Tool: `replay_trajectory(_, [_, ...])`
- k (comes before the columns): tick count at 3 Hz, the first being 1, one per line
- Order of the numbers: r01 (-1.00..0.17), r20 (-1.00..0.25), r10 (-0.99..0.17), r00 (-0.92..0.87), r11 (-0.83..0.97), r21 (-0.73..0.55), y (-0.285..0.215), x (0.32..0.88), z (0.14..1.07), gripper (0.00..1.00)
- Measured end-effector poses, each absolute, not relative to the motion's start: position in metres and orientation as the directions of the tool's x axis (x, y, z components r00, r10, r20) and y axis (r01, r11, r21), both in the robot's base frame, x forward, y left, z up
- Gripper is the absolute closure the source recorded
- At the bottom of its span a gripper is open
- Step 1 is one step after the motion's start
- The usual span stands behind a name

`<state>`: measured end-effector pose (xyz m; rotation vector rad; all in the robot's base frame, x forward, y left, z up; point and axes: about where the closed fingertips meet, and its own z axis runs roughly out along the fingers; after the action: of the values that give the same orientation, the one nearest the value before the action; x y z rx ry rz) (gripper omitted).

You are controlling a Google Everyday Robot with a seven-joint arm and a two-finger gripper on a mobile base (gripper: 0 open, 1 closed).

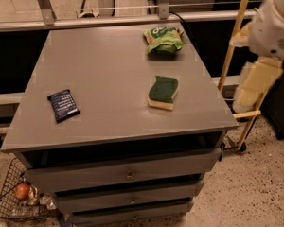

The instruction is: Move sponge near rxbar blueberry

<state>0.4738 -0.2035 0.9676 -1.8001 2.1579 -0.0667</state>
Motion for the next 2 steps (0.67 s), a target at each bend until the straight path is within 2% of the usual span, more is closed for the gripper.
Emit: replay_trajectory(2, [-0.974, -0.193, -0.969, 0.153, -0.115, -0.194, -0.145, 0.558, 0.922, 0.00])
